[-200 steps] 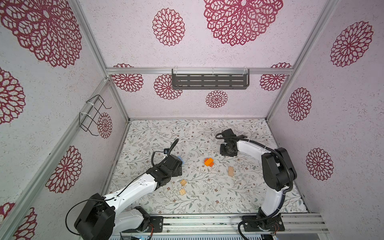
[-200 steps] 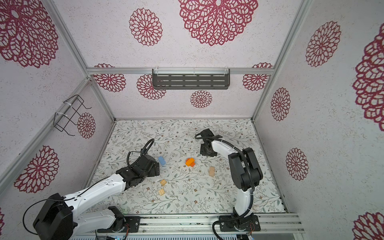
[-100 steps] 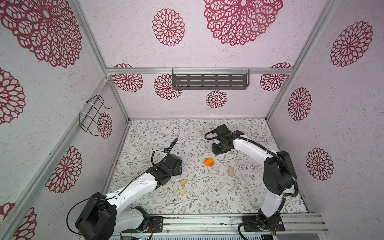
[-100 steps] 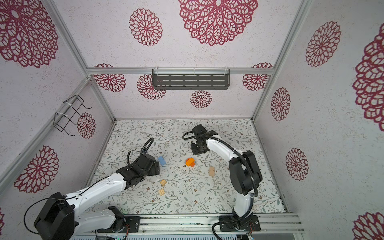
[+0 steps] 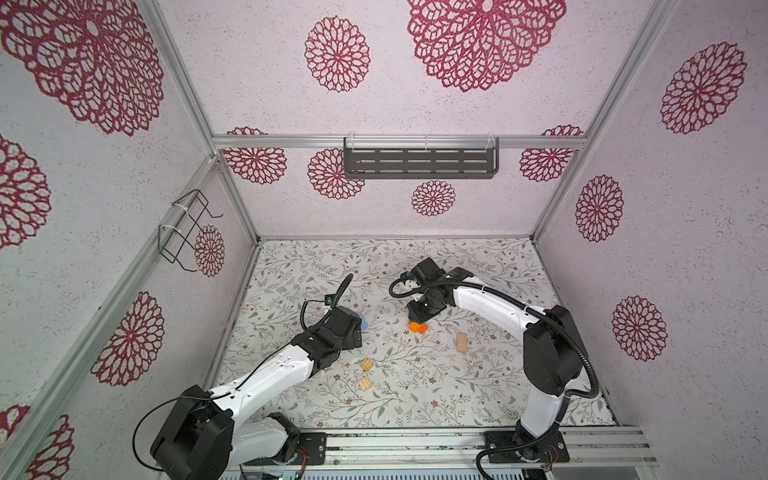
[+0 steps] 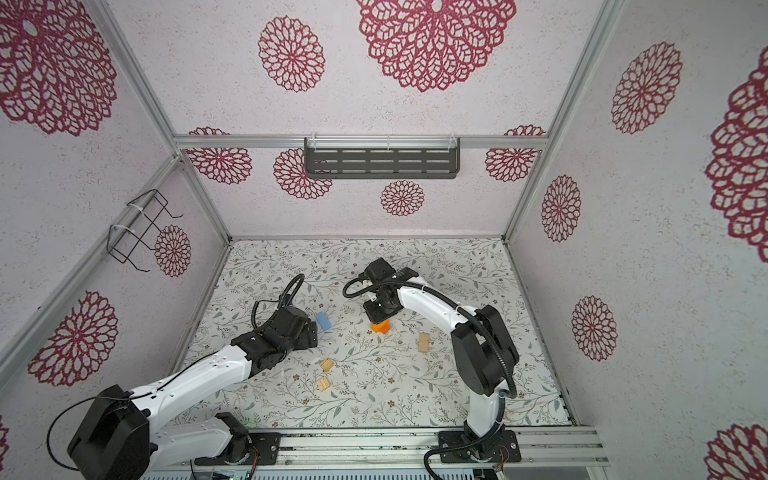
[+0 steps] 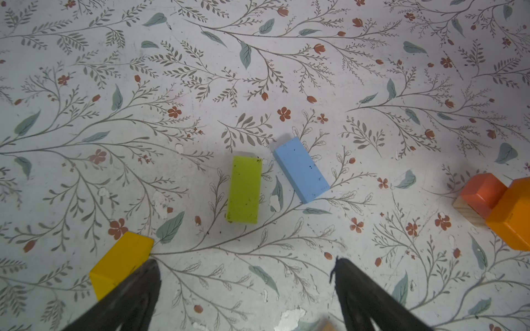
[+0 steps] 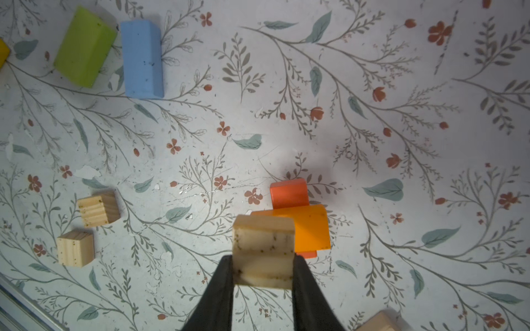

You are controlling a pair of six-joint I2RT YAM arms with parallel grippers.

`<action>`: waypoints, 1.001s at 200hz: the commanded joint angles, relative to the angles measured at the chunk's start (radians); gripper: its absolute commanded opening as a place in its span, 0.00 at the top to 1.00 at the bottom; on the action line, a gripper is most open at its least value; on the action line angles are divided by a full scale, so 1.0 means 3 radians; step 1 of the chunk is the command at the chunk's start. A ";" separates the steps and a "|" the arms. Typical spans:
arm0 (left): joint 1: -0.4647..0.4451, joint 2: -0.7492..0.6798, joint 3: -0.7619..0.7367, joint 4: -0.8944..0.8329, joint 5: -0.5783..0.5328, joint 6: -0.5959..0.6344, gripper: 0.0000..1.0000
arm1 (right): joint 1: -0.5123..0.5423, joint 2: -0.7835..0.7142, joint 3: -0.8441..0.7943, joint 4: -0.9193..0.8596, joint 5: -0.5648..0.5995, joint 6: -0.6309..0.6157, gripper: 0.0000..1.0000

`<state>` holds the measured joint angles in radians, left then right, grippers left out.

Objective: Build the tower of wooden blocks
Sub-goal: 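Lower the wooden cube onto the orange block with the right gripper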

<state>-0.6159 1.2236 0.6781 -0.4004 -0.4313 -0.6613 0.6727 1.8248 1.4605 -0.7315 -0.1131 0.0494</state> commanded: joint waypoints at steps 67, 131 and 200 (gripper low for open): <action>0.0036 -0.0038 -0.0026 0.0071 -0.0010 -0.0009 0.03 | 0.0102 -0.0085 -0.0131 -0.0072 0.0009 -0.0214 0.68; 0.0038 -0.0021 -0.0031 0.0082 0.0036 -0.0008 0.03 | 0.0133 -0.0036 -0.0138 -0.0085 0.0091 -0.0256 0.67; 0.0038 0.0022 -0.0026 0.0108 0.0081 -0.0019 0.03 | 0.0130 -0.0005 -0.0110 -0.0076 0.0180 -0.0258 0.67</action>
<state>-0.6121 1.2236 0.6777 -0.3962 -0.4122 -0.6617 0.7078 1.8248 1.4151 -0.7349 -0.0784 -0.0090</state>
